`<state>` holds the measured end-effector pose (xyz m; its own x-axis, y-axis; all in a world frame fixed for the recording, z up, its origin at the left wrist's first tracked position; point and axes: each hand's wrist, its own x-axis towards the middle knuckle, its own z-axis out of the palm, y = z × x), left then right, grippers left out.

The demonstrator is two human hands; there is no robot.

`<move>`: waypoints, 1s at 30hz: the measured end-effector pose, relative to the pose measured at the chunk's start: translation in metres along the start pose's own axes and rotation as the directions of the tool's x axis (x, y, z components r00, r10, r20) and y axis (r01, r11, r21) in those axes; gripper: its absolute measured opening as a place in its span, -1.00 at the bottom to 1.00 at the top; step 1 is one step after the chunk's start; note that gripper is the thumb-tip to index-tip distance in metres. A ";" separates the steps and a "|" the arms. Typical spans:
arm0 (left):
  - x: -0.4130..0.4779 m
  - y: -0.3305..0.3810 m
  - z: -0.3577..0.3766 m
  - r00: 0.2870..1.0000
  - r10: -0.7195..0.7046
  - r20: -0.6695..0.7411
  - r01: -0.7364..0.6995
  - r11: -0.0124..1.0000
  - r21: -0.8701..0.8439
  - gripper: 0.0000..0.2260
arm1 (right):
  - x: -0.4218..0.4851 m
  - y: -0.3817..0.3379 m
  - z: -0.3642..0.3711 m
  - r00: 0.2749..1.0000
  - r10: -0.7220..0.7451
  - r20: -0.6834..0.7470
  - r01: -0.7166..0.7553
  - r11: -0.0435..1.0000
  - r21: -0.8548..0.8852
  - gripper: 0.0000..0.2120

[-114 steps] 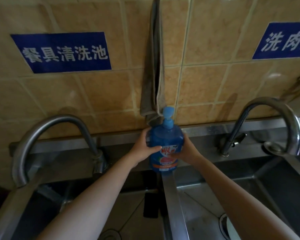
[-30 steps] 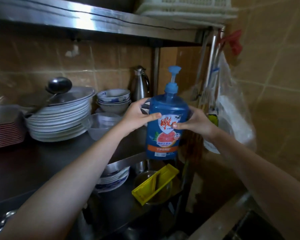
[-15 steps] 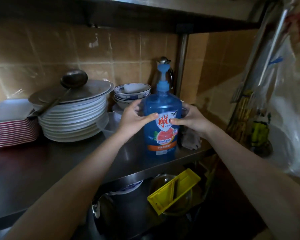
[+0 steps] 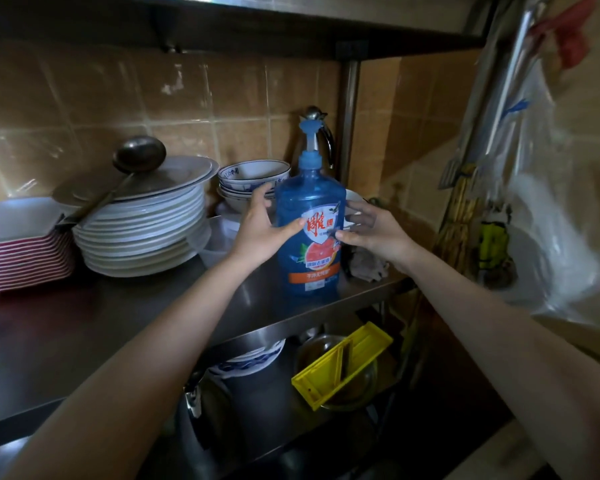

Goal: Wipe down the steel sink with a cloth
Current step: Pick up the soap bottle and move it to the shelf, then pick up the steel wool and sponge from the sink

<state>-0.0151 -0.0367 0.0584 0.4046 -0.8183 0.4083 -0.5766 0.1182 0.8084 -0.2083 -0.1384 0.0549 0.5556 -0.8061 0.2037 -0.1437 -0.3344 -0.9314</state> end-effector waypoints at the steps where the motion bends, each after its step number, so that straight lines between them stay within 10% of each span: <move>1: -0.003 0.002 -0.001 0.999 0.012 -0.031 -0.011 1.000 0.023 -0.30 | -0.007 0.002 -0.001 0.998 -0.021 -0.059 0.020 1.000 -0.016 -0.42; 15: -0.082 0.048 0.075 0.949 0.157 0.272 -0.238 0.925 0.296 -0.71 | -0.156 0.043 -0.077 0.960 -0.009 -0.280 -0.145 0.839 -0.525 -0.54; 30: -0.174 0.071 0.261 0.664 0.163 0.730 -0.560 0.756 0.340 -0.76 | -0.348 0.122 -0.171 0.844 0.078 -0.531 -0.485 0.532 -0.694 -0.60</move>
<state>-0.3117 -0.0323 -0.0661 -0.3437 -0.9345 0.0930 -0.9036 0.3561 0.2381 -0.5591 0.0180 -0.0782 0.0230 -0.9654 0.2596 -0.9142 -0.1255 -0.3854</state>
